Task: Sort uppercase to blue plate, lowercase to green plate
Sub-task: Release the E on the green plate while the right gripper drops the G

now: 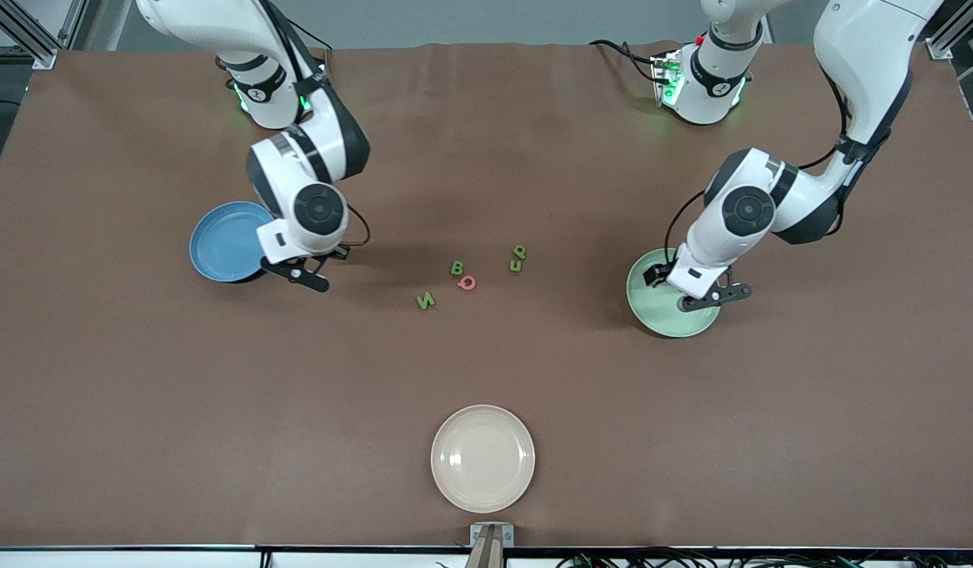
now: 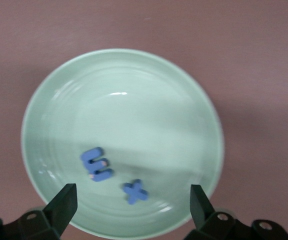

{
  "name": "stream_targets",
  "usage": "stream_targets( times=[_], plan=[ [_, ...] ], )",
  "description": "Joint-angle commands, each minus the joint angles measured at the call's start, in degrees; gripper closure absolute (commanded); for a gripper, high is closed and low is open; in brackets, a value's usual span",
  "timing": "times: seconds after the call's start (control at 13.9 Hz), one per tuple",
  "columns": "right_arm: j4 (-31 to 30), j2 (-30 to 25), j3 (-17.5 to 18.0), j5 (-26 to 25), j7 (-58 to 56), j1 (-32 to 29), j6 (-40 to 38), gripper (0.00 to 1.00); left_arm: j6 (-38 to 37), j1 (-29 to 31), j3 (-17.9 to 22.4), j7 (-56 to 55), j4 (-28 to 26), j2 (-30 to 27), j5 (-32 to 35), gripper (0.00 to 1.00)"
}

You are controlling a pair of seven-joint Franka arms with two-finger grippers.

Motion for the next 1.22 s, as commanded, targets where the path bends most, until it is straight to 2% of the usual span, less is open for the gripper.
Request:
stream_targets(
  times=[0.0,0.29,0.5,0.58,0.65,0.72,0.79,0.93,1.15],
  plan=[
    [-2.16,-4.22,0.89,-0.92,-11.68,-7.73,-3.32,0.99,-0.33,-6.23,-0.35,-0.34,3.63,1.08,0.98,0.00],
    [-3.21,-4.84,0.98,-0.57,-24.36,-16.35,-4.39,0.99,-0.95,-15.12,-0.35,-1.04,8.64,4.51,0.89,0.00],
    [-5.23,-5.02,0.98,-0.57,-27.98,-19.97,-2.38,0.97,-0.77,-21.09,-0.35,-0.25,11.11,8.02,0.98,0.00],
    [-6.02,-5.02,0.89,-0.57,-27.90,-19.98,-1.07,0.90,-0.77,-23.29,-0.26,-0.17,12.16,8.99,0.89,0.00],
    [-6.46,-5.02,0.89,-0.57,-27.90,-20.15,-0.01,0.66,-0.77,-24.53,-0.26,-0.08,13.04,9.87,0.89,0.00],
    [-6.81,-5.10,0.89,-0.57,-27.90,-21.11,0.96,0.22,-0.77,-25.41,-0.26,-0.08,13.83,11.10,0.89,0.00],
    [-7.34,-5.45,0.98,-0.48,-27.90,-21.82,1.66,0.00,-0.77,-26.29,-0.26,-0.16,14.36,12.59,0.98,0.01],
    [-7.96,-5.63,0.89,-0.31,-27.81,-22.00,2.63,0.00,-0.77,-27.52,-0.26,-0.16,14.37,13.22,0.98,0.11],
    [-8.14,-7.55,1.24,1.17,-26.50,-20.95,3.34,0.00,-0.69,-30.24,0.18,-1.83,14.37,14.26,0.80,0.19]
  ],
)
